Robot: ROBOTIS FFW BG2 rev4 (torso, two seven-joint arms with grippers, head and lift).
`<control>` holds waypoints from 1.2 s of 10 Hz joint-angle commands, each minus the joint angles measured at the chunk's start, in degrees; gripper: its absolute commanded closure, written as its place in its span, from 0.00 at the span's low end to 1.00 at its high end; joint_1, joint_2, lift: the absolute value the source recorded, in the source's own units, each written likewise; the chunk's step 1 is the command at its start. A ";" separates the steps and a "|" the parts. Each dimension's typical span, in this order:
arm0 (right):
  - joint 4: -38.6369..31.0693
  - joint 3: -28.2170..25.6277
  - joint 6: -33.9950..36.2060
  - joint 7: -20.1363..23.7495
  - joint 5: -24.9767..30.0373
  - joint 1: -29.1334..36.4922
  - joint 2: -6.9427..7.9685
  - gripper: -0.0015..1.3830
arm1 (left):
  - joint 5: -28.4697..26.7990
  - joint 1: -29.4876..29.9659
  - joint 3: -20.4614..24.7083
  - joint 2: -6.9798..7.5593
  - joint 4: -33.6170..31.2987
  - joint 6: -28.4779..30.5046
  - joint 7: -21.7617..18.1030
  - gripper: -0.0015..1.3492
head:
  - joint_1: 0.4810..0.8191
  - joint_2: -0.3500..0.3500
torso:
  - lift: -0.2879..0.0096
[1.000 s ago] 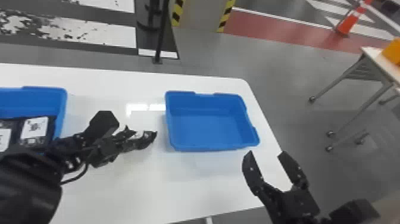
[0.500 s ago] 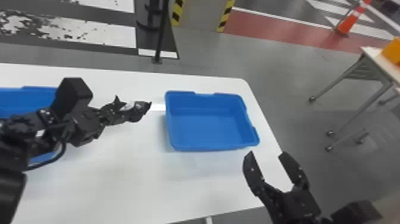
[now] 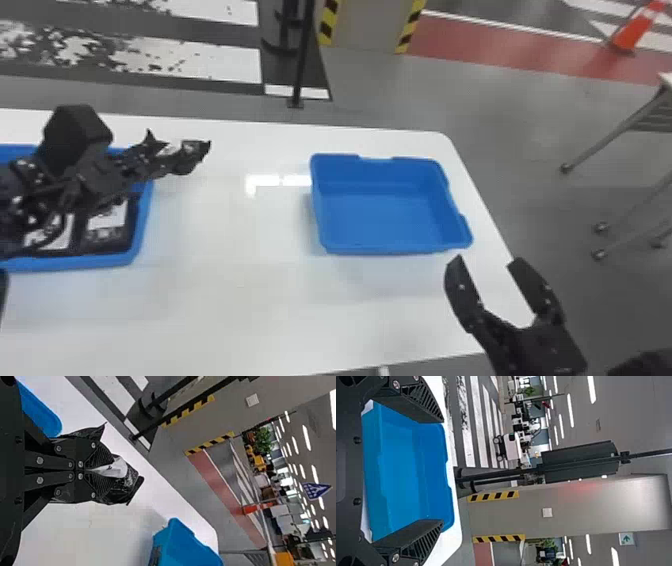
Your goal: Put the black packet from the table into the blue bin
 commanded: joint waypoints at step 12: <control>-0.42 0.11 -0.03 0.00 -0.23 0.83 0.05 0.08 | 1.19 15.84 28.31 -8.29 -11.60 -3.28 -1.05 0.11 | 0.63 0.51 | 0.60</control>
